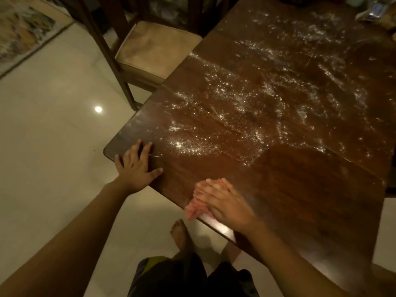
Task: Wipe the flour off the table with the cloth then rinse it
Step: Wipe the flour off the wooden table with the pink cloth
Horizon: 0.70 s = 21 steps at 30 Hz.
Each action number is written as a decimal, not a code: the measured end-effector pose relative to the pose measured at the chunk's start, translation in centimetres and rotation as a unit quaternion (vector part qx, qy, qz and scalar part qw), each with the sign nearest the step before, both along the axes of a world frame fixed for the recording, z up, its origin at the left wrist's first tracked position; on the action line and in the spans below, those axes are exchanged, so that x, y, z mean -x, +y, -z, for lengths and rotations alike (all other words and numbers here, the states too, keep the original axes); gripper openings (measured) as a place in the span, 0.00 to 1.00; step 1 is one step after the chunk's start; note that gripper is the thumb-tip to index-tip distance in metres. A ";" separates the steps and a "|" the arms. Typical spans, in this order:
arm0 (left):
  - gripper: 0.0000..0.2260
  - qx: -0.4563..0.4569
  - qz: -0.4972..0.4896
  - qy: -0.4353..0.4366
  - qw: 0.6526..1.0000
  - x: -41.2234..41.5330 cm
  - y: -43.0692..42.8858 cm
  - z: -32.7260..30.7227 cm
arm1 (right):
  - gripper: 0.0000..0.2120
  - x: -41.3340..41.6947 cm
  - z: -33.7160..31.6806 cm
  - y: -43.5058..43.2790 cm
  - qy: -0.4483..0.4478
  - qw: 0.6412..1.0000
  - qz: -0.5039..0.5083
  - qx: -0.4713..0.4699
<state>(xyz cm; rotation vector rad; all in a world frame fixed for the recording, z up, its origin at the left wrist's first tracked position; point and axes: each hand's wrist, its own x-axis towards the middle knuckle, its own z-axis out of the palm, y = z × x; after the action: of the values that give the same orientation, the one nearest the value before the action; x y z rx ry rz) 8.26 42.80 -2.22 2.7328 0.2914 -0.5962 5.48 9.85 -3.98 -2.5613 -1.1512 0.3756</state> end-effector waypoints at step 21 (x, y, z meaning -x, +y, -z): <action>0.36 0.033 0.005 -0.005 0.999 0.2 1.4 0.2 | 0.23 -6.7 -1.9 10.5 0.052 0.966 0.251 -0.018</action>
<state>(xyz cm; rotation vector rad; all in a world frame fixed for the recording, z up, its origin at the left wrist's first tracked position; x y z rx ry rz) 8.07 44.20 -2.42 2.6753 0.2512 -0.5837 12.14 20.34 -2.10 -2.6418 -0.4374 0.3518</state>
